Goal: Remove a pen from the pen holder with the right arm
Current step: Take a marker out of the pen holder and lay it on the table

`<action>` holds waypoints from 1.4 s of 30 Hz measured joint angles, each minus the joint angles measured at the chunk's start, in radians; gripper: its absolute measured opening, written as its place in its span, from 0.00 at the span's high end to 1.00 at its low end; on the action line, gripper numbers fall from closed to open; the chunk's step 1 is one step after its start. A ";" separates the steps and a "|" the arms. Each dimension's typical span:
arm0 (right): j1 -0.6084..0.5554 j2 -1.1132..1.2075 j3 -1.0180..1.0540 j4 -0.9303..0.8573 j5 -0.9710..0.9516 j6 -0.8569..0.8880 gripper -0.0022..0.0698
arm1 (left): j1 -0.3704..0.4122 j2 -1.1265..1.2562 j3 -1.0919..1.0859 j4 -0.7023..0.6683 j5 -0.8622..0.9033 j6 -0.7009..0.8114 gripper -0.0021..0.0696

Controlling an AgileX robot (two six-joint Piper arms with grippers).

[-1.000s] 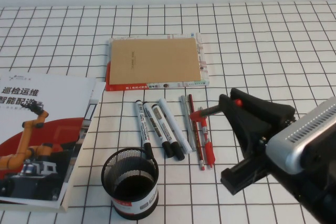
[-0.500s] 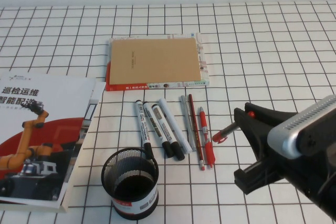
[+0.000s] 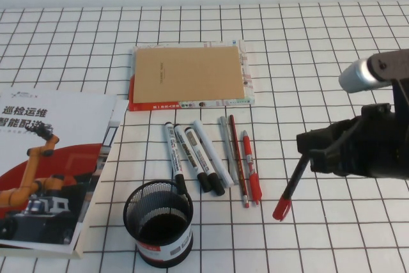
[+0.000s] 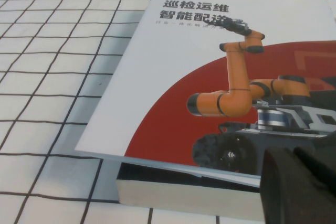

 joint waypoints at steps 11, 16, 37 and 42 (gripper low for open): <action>-0.039 0.262 -0.323 -0.108 0.457 0.124 0.89 | 0.000 0.000 0.000 0.000 0.000 0.000 0.97; -0.039 0.426 -0.484 -0.149 0.544 0.130 0.89 | 0.000 0.000 0.000 0.000 0.000 0.000 0.97; -0.149 0.960 -0.950 -0.069 0.681 0.132 0.89 | 0.000 0.000 0.000 0.000 0.000 0.000 0.97; -0.159 1.022 -1.017 -0.039 0.686 0.132 0.89 | 0.000 0.000 0.000 0.000 0.000 0.000 0.97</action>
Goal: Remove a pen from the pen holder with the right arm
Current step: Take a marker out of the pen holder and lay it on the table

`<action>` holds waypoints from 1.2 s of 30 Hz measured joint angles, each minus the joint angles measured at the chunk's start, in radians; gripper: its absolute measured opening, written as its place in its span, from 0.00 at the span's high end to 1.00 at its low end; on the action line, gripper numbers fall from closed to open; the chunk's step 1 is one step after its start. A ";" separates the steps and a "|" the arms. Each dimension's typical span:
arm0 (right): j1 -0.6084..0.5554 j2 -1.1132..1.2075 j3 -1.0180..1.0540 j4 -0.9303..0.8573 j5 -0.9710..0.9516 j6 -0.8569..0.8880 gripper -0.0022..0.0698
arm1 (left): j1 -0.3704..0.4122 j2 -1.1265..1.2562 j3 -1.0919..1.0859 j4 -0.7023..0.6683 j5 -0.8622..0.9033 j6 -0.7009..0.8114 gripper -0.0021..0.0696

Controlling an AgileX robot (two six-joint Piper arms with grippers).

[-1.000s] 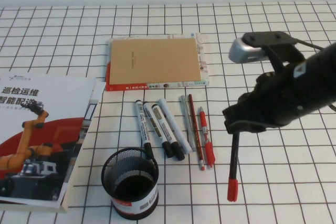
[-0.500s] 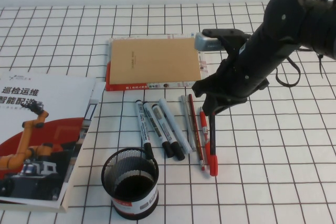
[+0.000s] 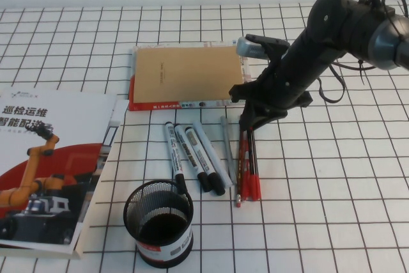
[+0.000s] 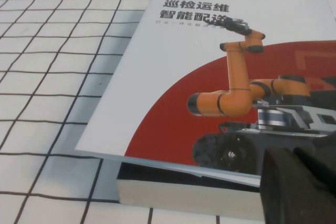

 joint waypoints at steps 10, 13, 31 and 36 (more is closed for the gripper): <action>-0.027 0.062 -0.026 0.028 -0.013 0.007 0.89 | 0.000 0.000 0.000 0.000 0.000 0.000 0.97; -0.029 0.066 -0.026 0.028 -0.024 0.010 0.89 | 0.000 0.000 0.000 0.000 0.000 0.000 0.97; -0.033 0.066 -0.026 0.020 -0.050 0.010 0.58 | 0.000 0.000 0.000 0.000 0.000 0.000 0.97; -0.031 0.051 -0.026 0.007 -0.050 0.010 0.58 | 0.000 0.000 0.000 0.000 0.000 0.000 0.97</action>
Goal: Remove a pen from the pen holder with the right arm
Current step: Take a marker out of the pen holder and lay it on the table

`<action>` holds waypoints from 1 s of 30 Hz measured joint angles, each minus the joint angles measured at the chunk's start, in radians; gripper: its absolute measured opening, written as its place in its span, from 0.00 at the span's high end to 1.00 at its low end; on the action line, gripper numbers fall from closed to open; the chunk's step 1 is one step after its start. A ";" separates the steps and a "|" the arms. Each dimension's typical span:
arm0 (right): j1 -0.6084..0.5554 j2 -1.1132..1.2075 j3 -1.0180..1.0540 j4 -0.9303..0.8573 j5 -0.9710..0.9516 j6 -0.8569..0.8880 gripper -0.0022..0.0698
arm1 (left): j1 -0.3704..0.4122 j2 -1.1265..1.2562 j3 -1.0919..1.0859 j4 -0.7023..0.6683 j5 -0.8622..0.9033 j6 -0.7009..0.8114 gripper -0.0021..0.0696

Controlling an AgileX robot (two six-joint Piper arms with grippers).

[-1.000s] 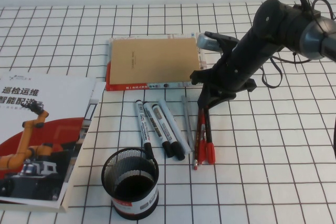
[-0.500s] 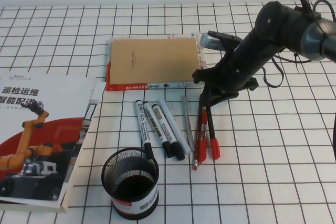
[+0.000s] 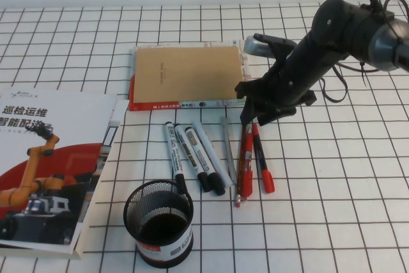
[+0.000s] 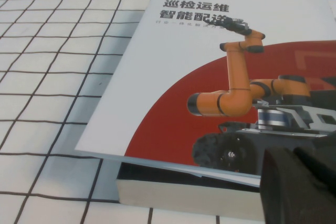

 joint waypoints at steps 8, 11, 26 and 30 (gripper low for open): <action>0.068 -0.215 0.021 -0.137 0.024 0.000 0.77 | 0.000 0.000 0.000 0.000 0.000 0.000 0.97; 0.107 -0.335 0.114 -0.182 0.010 -0.002 0.91 | 0.000 0.000 0.000 0.000 0.000 0.000 0.97; 0.132 -0.915 0.679 -0.201 -0.116 -0.002 0.99 | 0.000 0.000 0.000 0.000 0.000 0.000 0.97; 0.132 -1.059 0.775 -0.201 -0.135 -0.002 0.99 | 0.000 0.000 0.000 0.000 0.000 0.000 0.97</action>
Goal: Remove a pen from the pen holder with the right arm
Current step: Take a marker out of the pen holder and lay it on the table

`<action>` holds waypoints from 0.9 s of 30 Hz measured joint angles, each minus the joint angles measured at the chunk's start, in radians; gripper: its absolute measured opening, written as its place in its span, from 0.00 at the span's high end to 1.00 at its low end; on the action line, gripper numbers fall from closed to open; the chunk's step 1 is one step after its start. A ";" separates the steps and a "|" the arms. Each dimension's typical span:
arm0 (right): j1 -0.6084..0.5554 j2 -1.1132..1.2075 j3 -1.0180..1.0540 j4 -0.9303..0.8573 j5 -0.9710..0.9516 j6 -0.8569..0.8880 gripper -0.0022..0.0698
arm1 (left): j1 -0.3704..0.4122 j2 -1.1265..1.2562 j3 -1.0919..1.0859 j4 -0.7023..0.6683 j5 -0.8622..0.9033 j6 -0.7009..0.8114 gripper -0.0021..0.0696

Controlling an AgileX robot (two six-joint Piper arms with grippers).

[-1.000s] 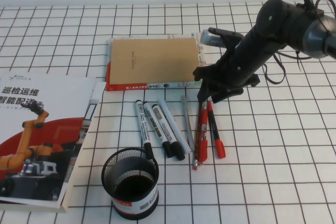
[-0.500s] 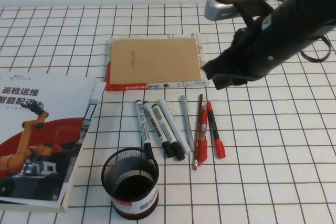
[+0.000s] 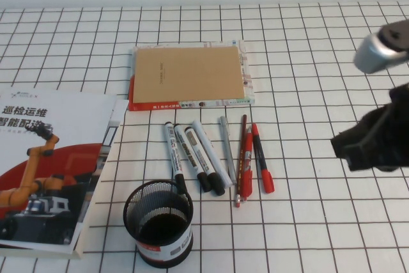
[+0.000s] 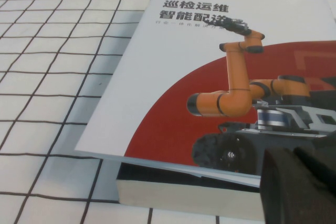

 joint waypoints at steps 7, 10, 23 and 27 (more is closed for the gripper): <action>0.000 -0.209 0.085 -0.026 0.041 -0.002 0.99 | 0.000 0.000 0.000 0.000 0.000 0.000 0.97; 0.000 -0.259 0.087 -0.051 0.054 -0.004 0.99 | 0.000 0.000 0.000 0.000 0.000 0.000 0.97; -0.037 -0.353 0.354 -0.130 -0.211 -0.004 0.99 | 0.000 0.000 0.000 0.000 0.000 0.000 0.97; -0.143 -0.486 0.556 -0.135 -0.427 -0.004 0.99 | 0.000 0.000 0.000 0.000 0.000 0.000 0.97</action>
